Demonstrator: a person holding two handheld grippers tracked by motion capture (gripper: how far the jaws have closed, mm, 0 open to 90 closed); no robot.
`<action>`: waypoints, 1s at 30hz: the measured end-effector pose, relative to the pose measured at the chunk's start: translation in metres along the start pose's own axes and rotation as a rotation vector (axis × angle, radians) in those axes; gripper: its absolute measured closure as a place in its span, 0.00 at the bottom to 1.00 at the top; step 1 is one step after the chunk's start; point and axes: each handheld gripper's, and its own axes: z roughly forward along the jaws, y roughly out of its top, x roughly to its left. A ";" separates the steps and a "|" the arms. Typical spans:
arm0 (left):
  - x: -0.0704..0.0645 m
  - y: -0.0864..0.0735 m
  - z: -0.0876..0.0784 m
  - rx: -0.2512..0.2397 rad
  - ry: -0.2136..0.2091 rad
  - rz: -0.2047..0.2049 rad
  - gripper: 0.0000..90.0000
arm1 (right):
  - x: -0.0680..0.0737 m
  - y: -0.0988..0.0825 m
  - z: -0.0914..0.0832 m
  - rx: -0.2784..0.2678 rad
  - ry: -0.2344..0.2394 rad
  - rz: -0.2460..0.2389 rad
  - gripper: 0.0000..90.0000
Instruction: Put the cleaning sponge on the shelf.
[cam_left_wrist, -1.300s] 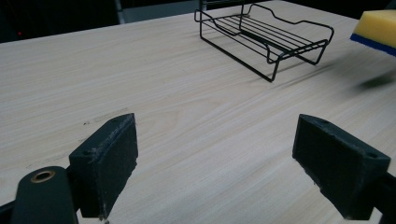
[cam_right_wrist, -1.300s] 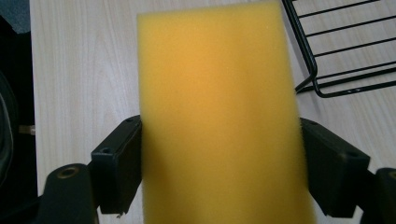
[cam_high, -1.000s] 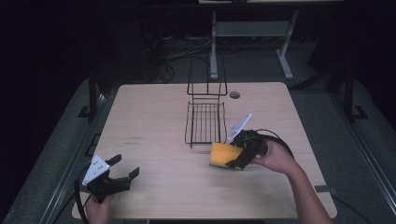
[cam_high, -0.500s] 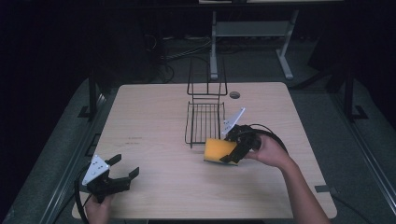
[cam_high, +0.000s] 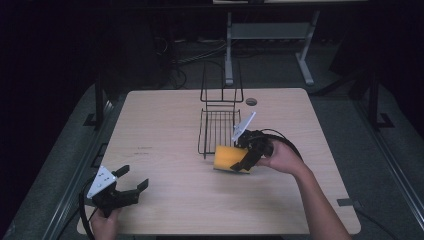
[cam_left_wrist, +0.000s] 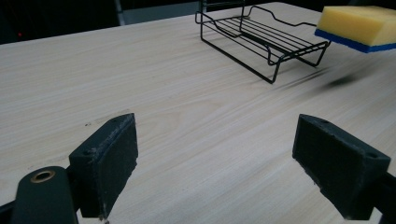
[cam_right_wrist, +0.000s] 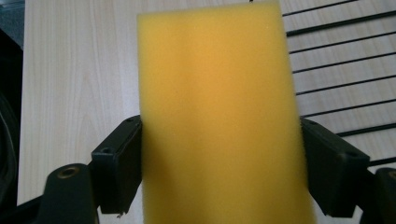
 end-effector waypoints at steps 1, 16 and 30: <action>0.000 0.000 0.000 0.000 -0.003 0.000 0.15 | -0.002 0.001 0.001 -0.010 0.008 0.002 0.25; 0.000 0.000 0.001 0.005 0.000 0.007 0.15 | -0.013 0.007 0.008 0.007 0.018 0.022 0.25; 0.001 0.000 0.000 0.001 0.003 0.003 0.15 | -0.025 0.021 0.012 0.006 0.025 0.025 0.25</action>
